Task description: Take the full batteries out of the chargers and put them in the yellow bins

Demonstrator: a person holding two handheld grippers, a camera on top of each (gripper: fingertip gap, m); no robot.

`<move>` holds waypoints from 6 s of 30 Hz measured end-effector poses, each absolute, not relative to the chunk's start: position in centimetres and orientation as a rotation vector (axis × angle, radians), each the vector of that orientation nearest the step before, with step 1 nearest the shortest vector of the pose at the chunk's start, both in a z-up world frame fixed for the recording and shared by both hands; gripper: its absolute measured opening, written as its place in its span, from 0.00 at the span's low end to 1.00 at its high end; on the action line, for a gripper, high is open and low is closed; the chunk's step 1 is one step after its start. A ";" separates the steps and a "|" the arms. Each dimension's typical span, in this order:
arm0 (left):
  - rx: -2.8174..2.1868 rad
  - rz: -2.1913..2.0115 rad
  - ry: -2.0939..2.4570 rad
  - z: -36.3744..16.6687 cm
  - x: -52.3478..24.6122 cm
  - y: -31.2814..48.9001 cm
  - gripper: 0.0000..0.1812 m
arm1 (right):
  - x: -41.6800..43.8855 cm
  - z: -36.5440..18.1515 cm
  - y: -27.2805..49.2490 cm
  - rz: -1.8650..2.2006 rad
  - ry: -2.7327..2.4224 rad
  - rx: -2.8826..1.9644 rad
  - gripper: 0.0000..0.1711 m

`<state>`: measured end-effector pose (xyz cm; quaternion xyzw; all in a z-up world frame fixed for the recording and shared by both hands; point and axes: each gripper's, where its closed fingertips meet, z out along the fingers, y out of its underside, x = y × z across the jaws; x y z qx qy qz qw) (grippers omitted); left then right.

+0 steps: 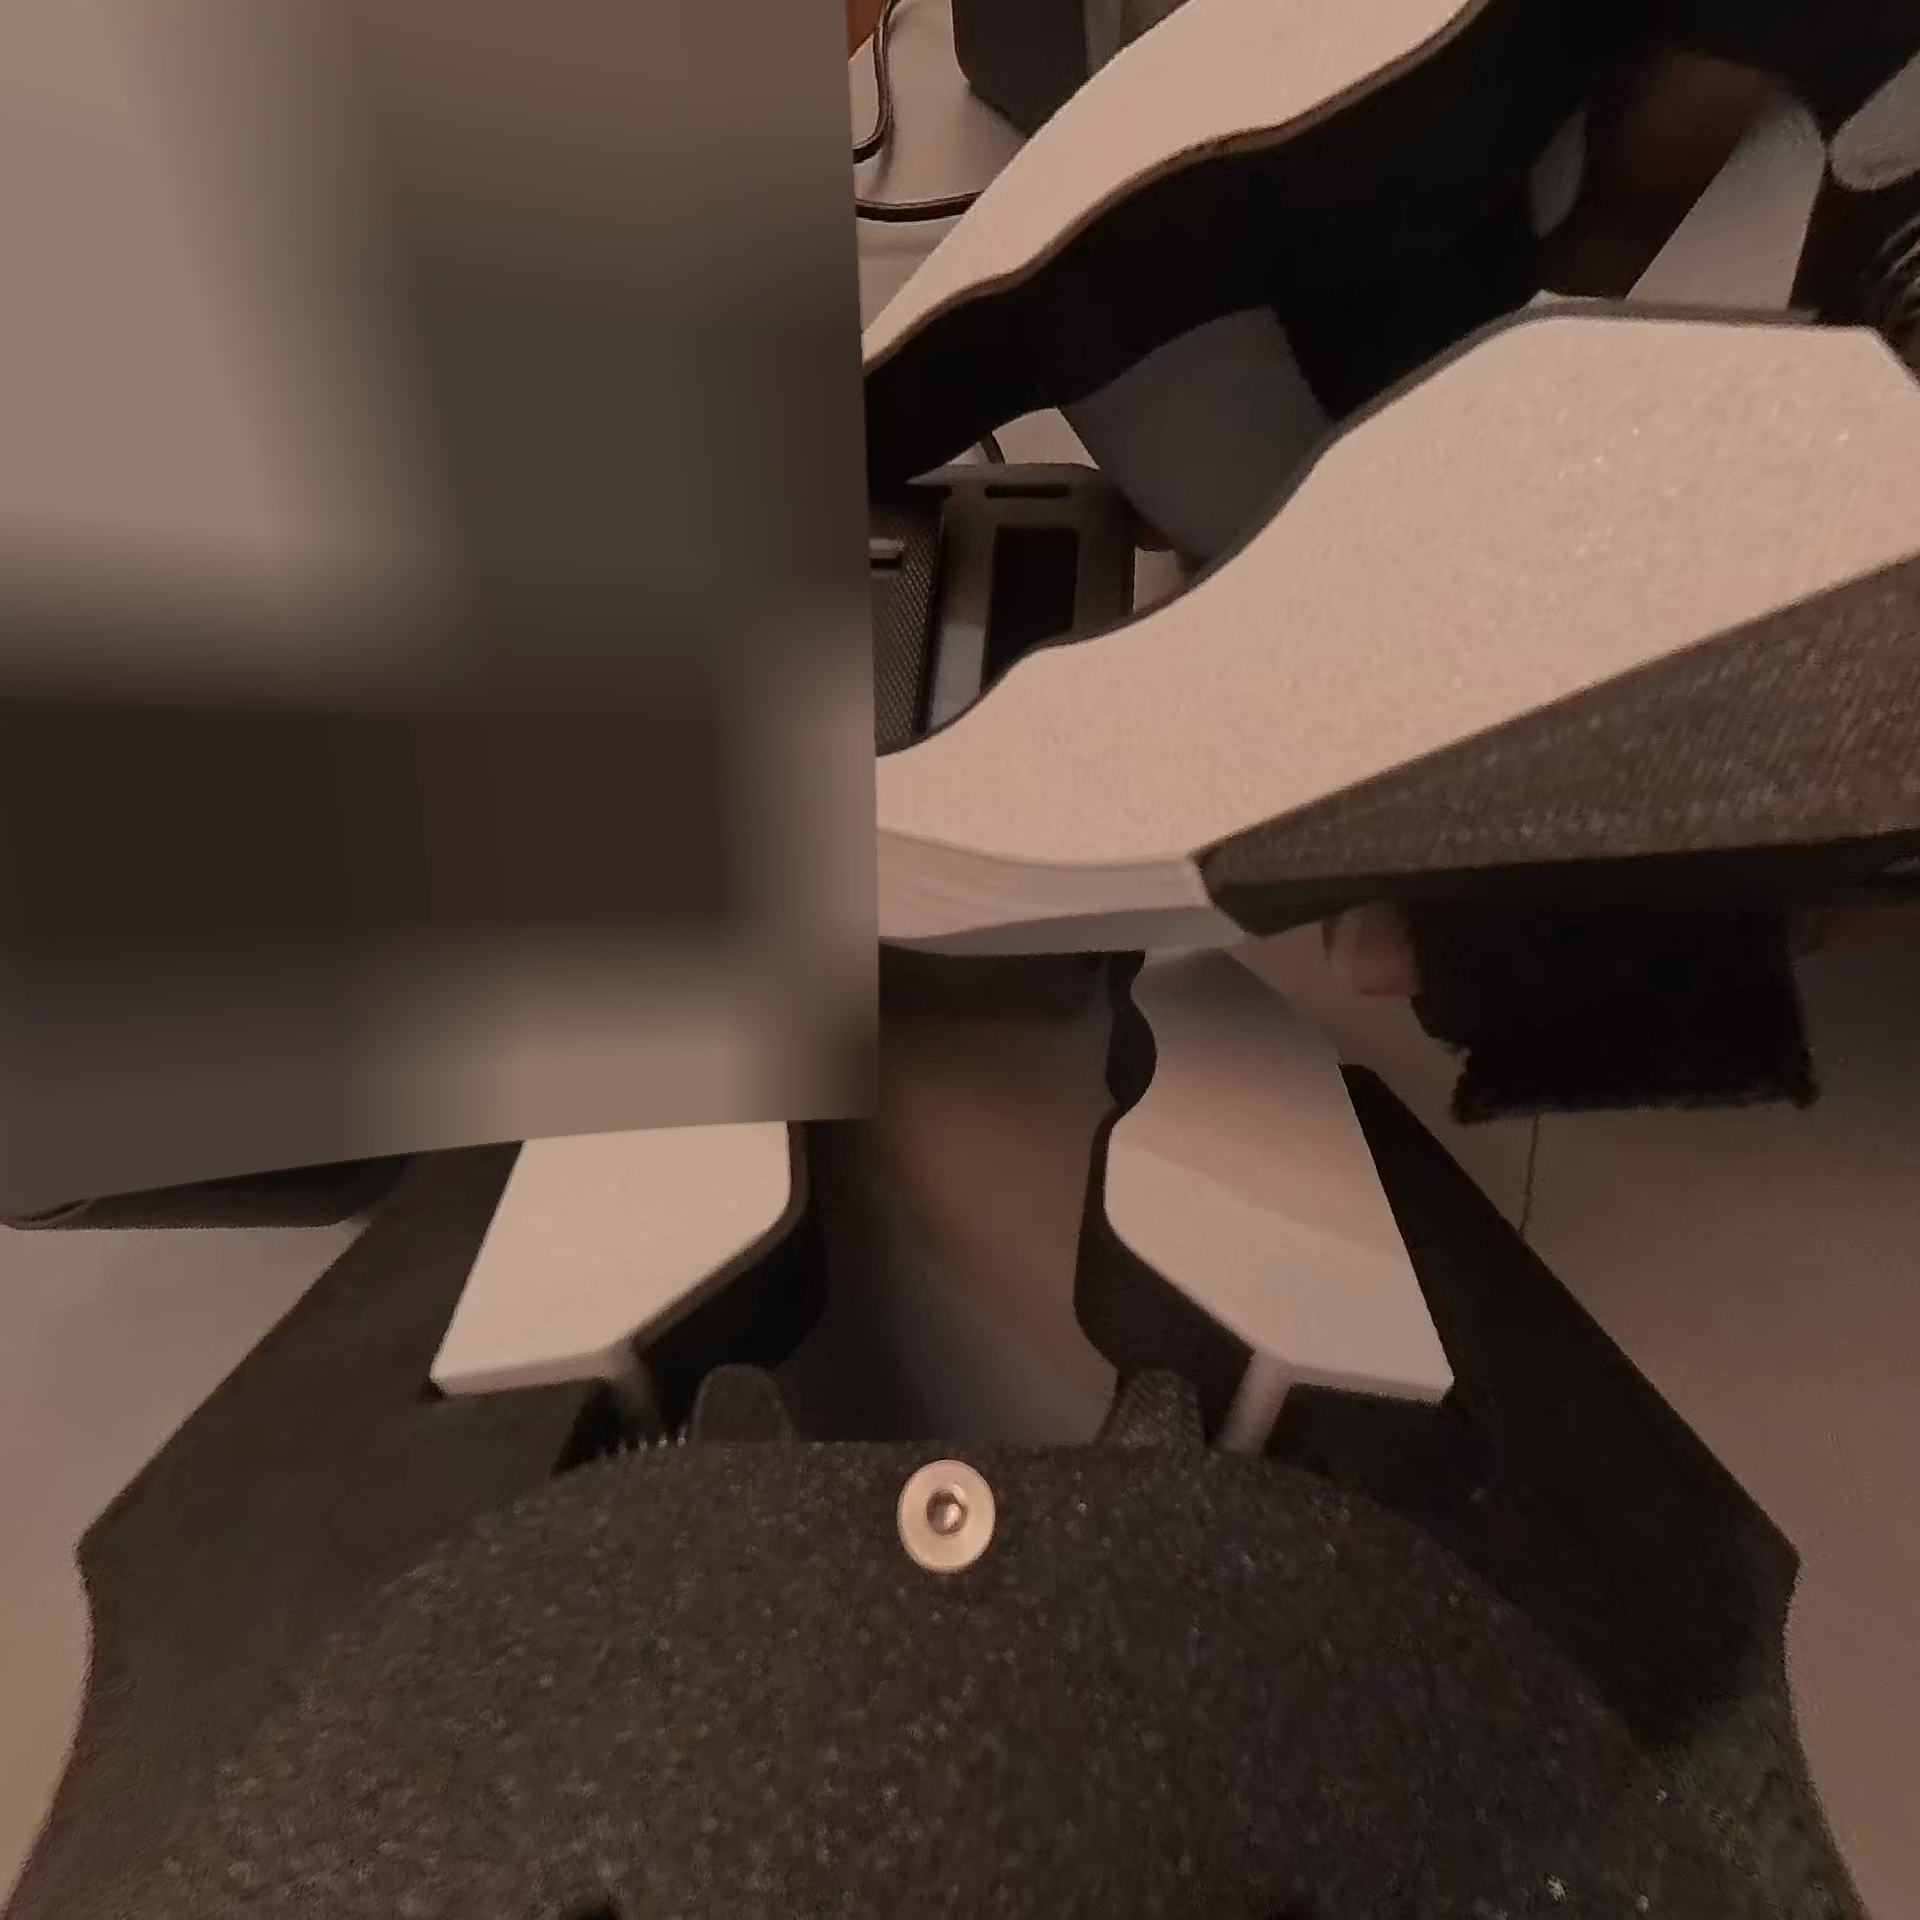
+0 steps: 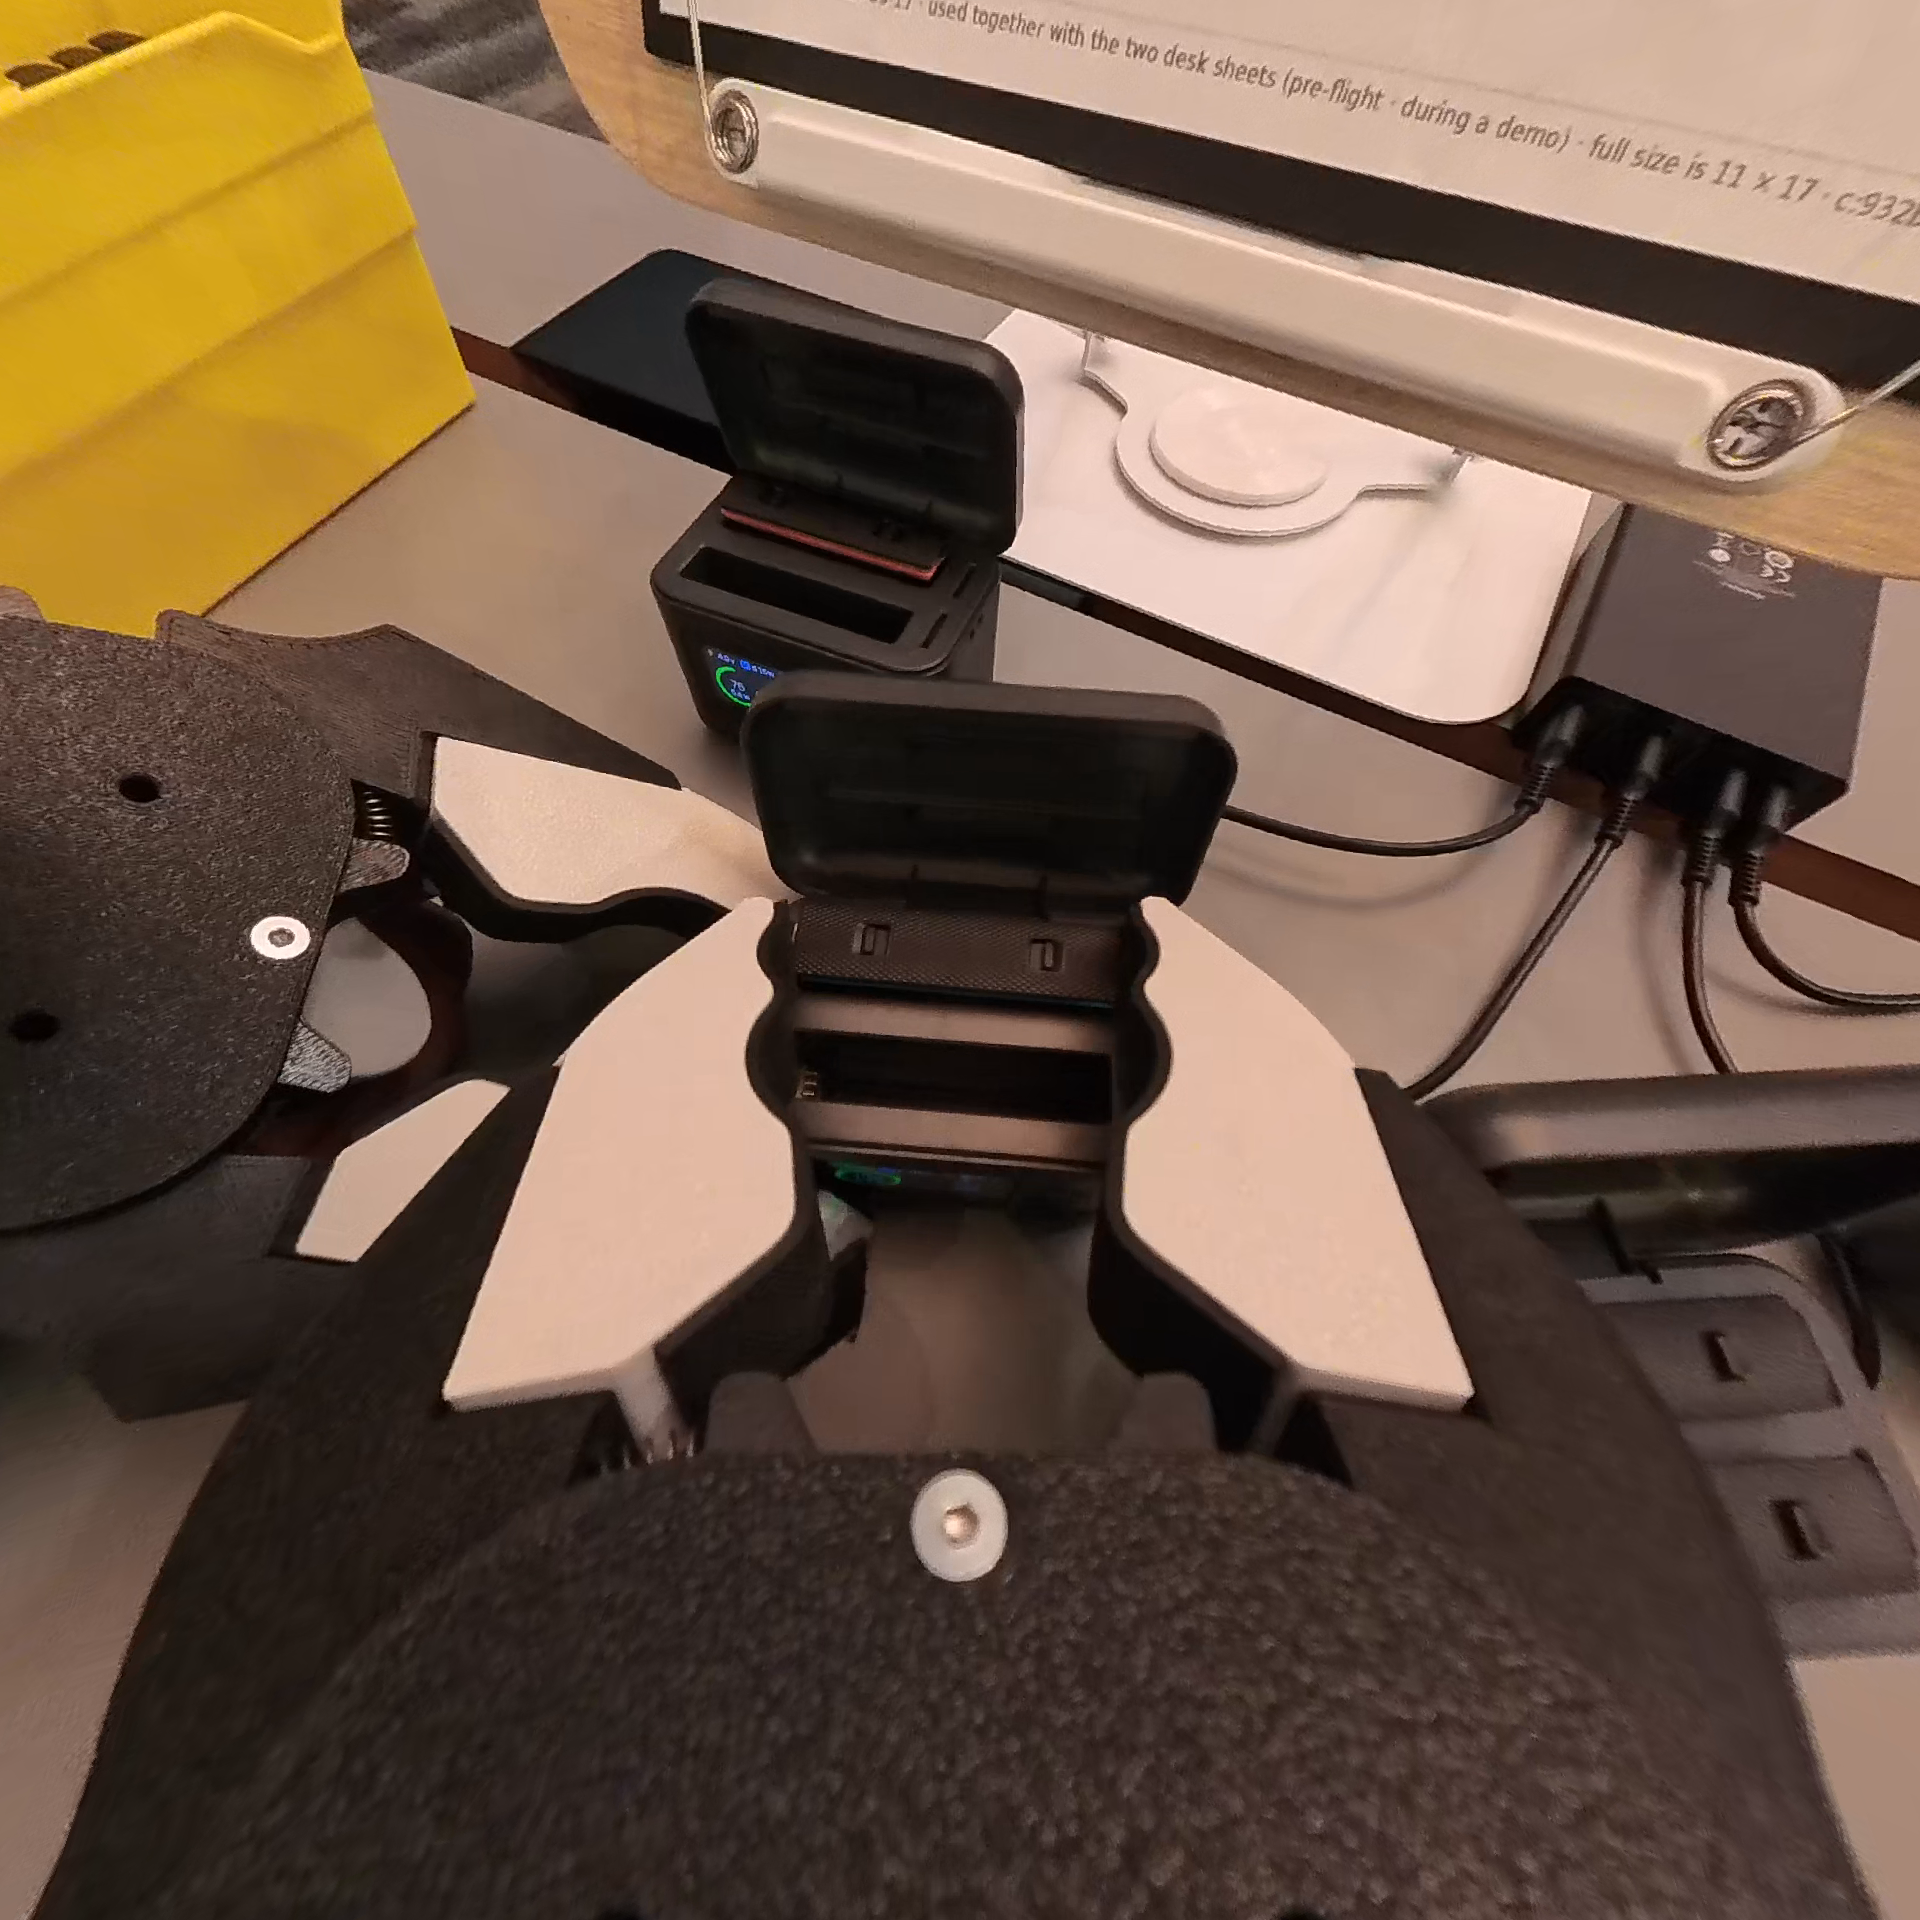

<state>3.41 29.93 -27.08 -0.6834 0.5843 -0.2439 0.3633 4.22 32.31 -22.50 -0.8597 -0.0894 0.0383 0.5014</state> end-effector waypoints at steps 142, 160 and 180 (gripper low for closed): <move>-1.555 -0.485 1.231 -22.6 1.9 18.4 0.14 | 16.4 -25.7 13.1 -0.017 -0.210 -2.213 0.00; -1.589 -0.451 1.228 -23.2 1.8 18.9 0.14 | 16.2 -25.6 13.1 0.002 -0.219 -2.196 0.00; -1.656 -0.455 1.199 -24.0 2.5 19.5 0.15 | 15.0 -20.1 22.8 0.031 -0.373 -2.080 0.43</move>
